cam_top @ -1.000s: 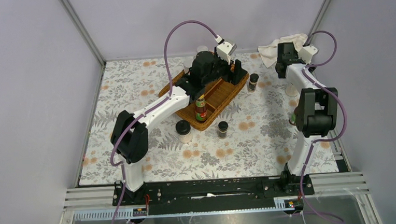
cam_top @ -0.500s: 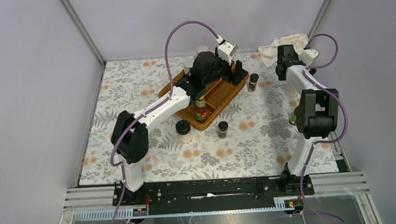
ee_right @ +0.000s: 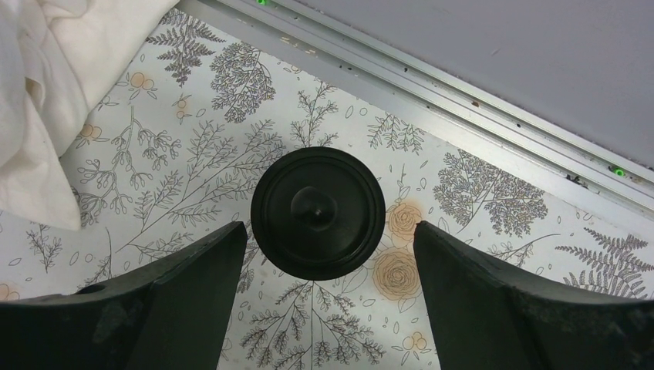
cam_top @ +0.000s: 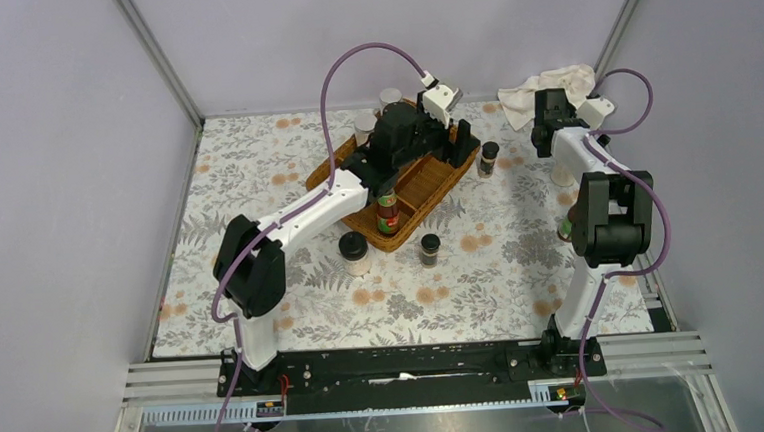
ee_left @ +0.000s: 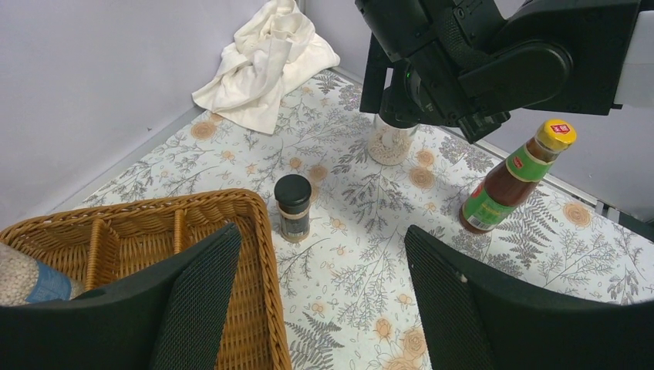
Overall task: Organize the condiment bottles
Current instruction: Pick up the bottle from the center of the board.
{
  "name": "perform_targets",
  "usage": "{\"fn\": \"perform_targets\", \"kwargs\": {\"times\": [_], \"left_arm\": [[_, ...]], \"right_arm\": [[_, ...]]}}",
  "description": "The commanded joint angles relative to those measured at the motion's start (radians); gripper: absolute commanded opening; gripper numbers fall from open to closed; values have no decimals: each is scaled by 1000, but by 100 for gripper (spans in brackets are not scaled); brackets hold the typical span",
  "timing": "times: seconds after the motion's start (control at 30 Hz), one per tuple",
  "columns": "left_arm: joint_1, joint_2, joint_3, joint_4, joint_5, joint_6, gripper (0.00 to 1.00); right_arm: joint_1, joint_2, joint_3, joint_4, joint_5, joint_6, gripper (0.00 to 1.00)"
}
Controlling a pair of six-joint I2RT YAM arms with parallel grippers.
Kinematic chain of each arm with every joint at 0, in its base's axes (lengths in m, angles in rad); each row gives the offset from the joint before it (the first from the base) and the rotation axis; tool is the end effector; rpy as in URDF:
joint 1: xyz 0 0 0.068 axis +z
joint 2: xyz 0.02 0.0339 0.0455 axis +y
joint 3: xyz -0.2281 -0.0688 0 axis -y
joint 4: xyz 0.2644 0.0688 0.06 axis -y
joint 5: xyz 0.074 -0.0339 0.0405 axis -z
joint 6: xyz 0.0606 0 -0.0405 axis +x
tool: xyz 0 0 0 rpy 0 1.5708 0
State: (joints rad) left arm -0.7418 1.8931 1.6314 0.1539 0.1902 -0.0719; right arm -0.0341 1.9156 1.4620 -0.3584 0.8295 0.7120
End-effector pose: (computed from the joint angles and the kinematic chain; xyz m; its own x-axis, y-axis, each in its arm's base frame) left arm 0.3579 -0.3435 0.3050 -0.1367 0.0296 -0.9902 0.7942 0.6007 -0.0917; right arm 0.4383 -0.0597 0.1829 -0.2026 0.4483 -0.8706 0.8752 0.4816 0.0443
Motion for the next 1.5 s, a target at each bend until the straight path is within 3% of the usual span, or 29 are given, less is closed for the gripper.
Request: {"fn": "perform_targets", "kwargs": {"times": [0.0, 0.67, 0.83, 0.97, 1.27, 1.4, 1.47], "left_arm": [[-10, -34, -14, -2, -25, 28, 83], [-11, -20, -12, -8, -23, 34, 83], [-11, -13, -12, -7, -21, 32, 83], [-11, -8, -11, -5, -16, 27, 83], [-11, -11, -11, -2, -8, 18, 83], [-11, -11, -10, -2, -3, 15, 83], [-12, -13, -9, -2, -2, 15, 84]], "right_arm": [[-3, -17, -7, -3, 49, 38, 86], [-3, 63, 31, 1, 48, 47, 81], [-3, 72, 39, 5, 49, 44, 65], [-3, 71, 40, 9, 58, 39, 41], [-3, 54, 26, 14, 59, 25, 1], [-3, 45, 23, 14, 53, 15, 0], [-3, 43, 19, 12, 48, 15, 12]]}}
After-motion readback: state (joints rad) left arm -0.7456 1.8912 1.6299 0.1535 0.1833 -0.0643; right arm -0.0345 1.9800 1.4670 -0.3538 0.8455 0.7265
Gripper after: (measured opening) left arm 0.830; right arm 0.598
